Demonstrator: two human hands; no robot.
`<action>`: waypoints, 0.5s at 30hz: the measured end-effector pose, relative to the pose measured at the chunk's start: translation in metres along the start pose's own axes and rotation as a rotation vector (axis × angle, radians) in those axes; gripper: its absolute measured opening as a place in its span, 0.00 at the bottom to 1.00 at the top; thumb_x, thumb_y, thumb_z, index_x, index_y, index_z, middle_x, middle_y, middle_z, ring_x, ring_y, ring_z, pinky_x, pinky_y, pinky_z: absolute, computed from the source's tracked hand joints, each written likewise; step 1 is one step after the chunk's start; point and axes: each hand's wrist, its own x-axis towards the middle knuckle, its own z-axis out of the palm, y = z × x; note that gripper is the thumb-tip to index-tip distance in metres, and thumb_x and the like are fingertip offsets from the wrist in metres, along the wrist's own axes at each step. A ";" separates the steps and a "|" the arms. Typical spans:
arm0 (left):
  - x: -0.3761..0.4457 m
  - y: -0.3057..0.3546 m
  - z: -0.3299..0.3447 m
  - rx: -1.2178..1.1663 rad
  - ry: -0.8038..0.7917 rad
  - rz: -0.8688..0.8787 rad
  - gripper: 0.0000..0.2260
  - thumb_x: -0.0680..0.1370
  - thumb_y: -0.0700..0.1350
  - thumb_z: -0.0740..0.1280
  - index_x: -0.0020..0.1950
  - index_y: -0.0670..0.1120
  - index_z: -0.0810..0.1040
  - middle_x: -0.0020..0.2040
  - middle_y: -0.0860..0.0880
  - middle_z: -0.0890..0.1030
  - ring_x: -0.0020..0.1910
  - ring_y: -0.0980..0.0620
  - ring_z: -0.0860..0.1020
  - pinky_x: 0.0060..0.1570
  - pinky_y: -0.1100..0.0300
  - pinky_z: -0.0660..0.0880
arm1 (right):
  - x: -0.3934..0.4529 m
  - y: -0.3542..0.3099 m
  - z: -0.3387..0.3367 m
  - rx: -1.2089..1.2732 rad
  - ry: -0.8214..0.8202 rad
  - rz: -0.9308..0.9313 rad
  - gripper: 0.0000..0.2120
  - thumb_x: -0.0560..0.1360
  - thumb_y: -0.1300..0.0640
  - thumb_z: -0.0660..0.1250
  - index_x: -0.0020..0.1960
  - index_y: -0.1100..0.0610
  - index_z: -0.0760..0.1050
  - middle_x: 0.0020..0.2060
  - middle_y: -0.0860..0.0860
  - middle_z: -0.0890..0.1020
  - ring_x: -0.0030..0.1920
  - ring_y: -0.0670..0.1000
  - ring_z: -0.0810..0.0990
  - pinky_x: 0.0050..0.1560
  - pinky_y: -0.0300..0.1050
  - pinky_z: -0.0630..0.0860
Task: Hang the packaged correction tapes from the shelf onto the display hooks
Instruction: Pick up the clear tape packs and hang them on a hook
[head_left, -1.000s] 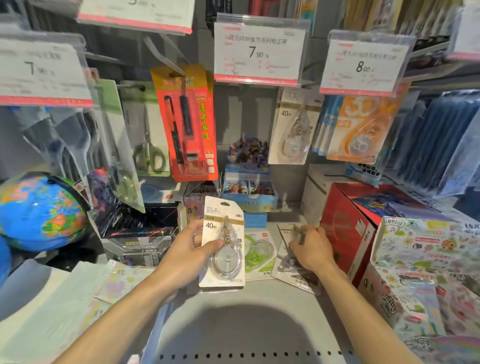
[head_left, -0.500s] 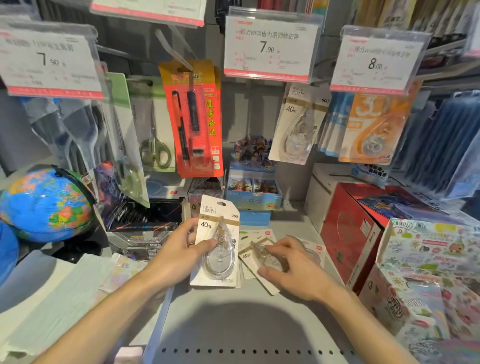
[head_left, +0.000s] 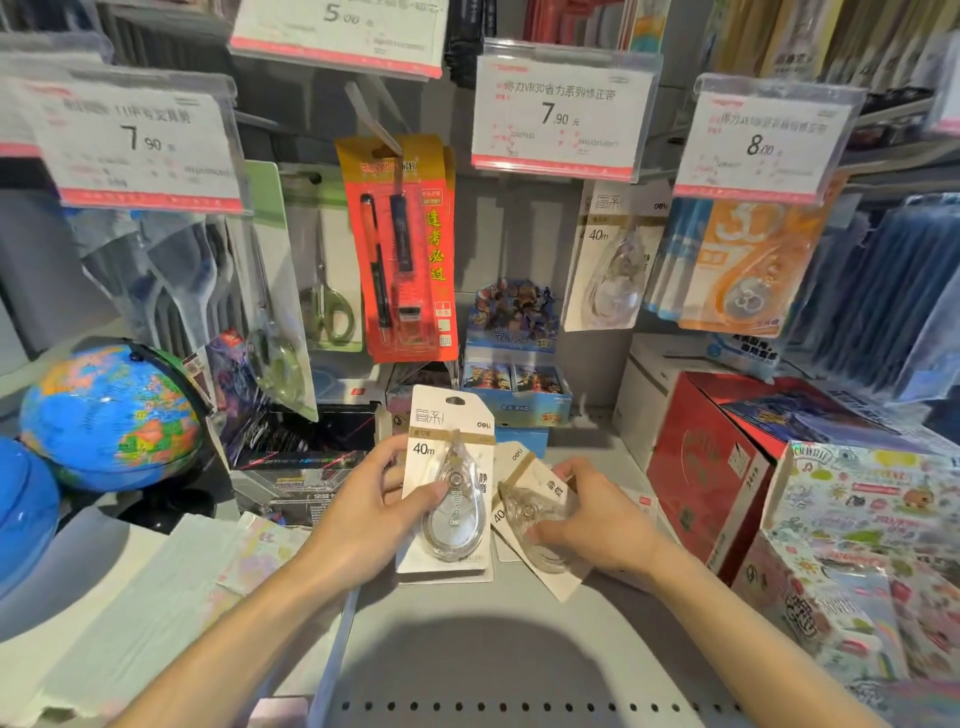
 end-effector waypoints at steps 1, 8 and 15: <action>-0.001 0.000 0.000 0.002 -0.006 0.019 0.18 0.80 0.34 0.69 0.66 0.49 0.74 0.55 0.48 0.88 0.55 0.49 0.87 0.59 0.55 0.79 | -0.001 0.000 -0.001 0.040 -0.007 0.001 0.28 0.69 0.54 0.81 0.61 0.50 0.68 0.49 0.48 0.84 0.47 0.50 0.85 0.43 0.46 0.83; -0.003 0.012 0.007 -0.004 0.021 0.161 0.20 0.80 0.37 0.69 0.67 0.57 0.73 0.55 0.51 0.88 0.55 0.50 0.86 0.55 0.56 0.78 | -0.034 -0.002 -0.040 0.222 0.099 -0.067 0.21 0.73 0.52 0.78 0.61 0.48 0.73 0.47 0.43 0.85 0.39 0.38 0.85 0.36 0.32 0.77; -0.006 0.056 0.040 0.051 0.064 0.352 0.21 0.80 0.43 0.70 0.69 0.61 0.73 0.58 0.58 0.87 0.56 0.58 0.85 0.51 0.66 0.79 | -0.063 0.004 -0.107 0.392 0.279 -0.185 0.21 0.73 0.52 0.78 0.60 0.45 0.72 0.51 0.46 0.86 0.50 0.51 0.88 0.52 0.62 0.84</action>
